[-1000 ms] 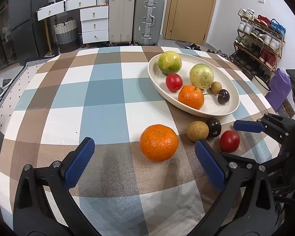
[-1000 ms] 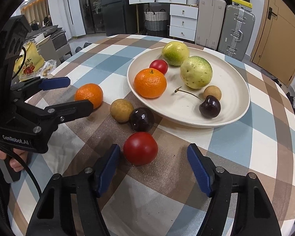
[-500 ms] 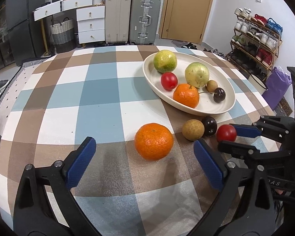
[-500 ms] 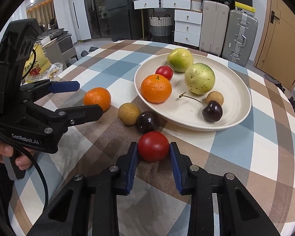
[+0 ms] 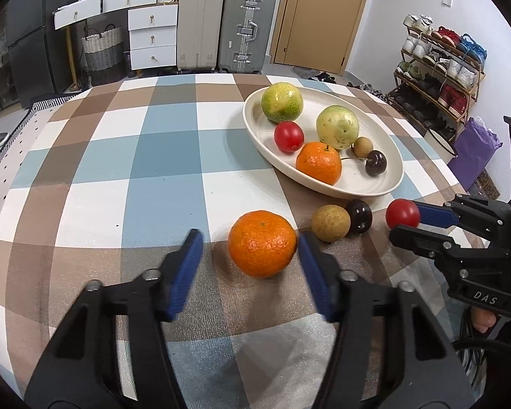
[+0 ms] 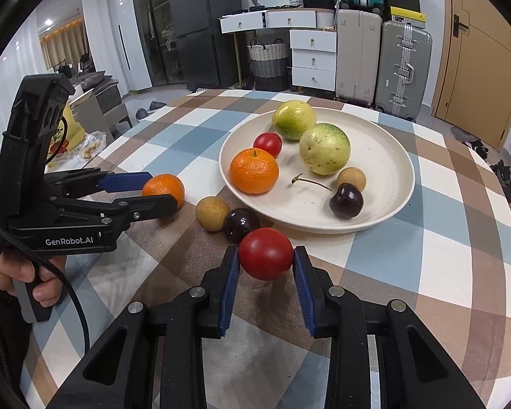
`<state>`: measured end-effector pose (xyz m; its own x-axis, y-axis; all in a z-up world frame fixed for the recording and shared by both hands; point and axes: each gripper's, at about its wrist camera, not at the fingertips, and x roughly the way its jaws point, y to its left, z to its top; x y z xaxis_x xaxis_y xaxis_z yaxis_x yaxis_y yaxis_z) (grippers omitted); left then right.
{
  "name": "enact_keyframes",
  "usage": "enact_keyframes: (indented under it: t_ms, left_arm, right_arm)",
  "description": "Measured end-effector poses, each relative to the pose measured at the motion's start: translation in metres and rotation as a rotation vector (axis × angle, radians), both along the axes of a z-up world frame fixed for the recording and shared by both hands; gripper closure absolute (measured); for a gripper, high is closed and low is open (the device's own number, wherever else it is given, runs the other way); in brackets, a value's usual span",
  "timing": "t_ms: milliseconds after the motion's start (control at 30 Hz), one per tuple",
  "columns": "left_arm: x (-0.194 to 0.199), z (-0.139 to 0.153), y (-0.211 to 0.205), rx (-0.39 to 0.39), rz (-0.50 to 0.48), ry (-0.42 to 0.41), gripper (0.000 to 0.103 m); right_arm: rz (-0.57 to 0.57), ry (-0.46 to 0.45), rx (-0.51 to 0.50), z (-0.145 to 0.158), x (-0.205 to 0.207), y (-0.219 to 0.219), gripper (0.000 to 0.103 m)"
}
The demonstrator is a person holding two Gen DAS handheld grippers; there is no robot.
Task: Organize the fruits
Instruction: 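Grasp the red round fruit with the right tool while the left tool grasps the second orange, then lift and carry the orange with the left tool while the right tool carries the red fruit to the plate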
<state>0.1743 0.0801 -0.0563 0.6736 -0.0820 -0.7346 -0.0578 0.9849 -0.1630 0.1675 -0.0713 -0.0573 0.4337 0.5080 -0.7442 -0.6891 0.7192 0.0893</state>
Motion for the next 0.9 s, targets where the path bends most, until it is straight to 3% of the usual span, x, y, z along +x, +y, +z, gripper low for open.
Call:
enact_keyframes:
  t_ms: [67,533,900]
  left_arm:
    - [-0.001,0.001,-0.002,-0.009,-0.015,-0.010,0.065]
    - [-0.006,0.005,-0.002,-0.013,-0.018,-0.032,0.065]
    - [-0.016,0.020,0.004,-0.013,0.024,-0.104,0.065]
  right_arm:
    - [-0.003,-0.001,0.004,0.001,-0.001,-0.001,0.070]
    - [-0.018,-0.005,0.022,0.003,0.002,-0.007,0.070]
    - [-0.059,-0.020,0.083,0.014,0.008,-0.024,0.070]
